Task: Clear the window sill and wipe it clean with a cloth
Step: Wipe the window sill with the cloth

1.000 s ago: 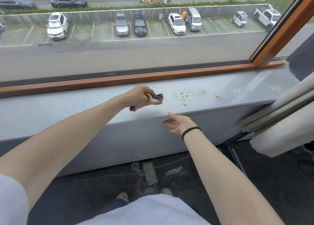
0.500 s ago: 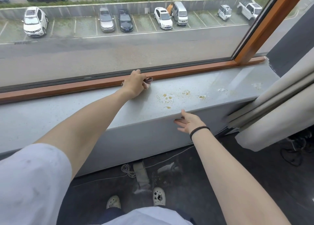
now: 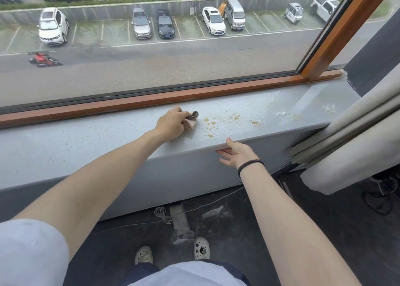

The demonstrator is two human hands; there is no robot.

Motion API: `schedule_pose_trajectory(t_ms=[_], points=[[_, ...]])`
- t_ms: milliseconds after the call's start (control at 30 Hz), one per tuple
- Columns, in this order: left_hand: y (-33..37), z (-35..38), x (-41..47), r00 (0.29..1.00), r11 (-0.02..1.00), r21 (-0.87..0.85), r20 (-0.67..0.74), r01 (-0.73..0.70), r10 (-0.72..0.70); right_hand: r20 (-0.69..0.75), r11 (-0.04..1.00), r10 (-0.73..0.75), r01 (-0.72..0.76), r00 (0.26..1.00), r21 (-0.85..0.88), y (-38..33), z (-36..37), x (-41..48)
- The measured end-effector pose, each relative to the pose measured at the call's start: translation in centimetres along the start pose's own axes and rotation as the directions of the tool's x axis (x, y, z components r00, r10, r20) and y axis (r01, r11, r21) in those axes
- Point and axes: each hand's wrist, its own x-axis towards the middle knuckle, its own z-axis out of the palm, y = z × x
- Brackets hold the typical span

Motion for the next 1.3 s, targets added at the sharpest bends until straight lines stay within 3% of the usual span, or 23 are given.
schedule_pose_trajectory(t_ms=[300, 500, 733, 933, 1033, 1300], points=[[1.9, 2.7, -5.9, 0.999, 0.991, -0.13, -0.028, -0.044, 0.04, 0.042, 1.0, -0.012, 0.012, 0.999, -0.008, 0.0, 0.0, 0.0], [1.1, 0.3, -6.4, 0.959, 0.969, -0.218, 0.232, -0.112, 0.163, 0.064, 1.0, 0.001, -0.002, 0.998, 0.012, -0.1, -0.2, -0.1], [2.6, -2.7, -2.3, 0.993, 0.945, -0.31, 0.018, -0.108, 0.119, 0.074, 1.0, -0.001, 0.002, 0.997, -0.009, -0.3, -0.3, -0.4], [3.8, -1.9, 3.7, 0.989, 0.993, -0.122, -0.145, -0.006, -0.012, 0.052, 1.0, 0.006, -0.004, 0.999, -0.028, -0.2, -0.7, 0.0], [4.6, -1.2, 5.7, 0.985, 0.999, 0.001, -0.167, 0.044, -0.043, 0.044, 0.999, 0.013, -0.011, 0.999, -0.039, -0.4, -0.7, 0.2], [5.6, 0.5, 7.7, 0.982, 0.994, 0.063, -0.172, 0.089, -0.077, -0.022, 0.999, 0.032, -0.032, 0.999, -0.012, -0.5, -0.7, 0.8]])
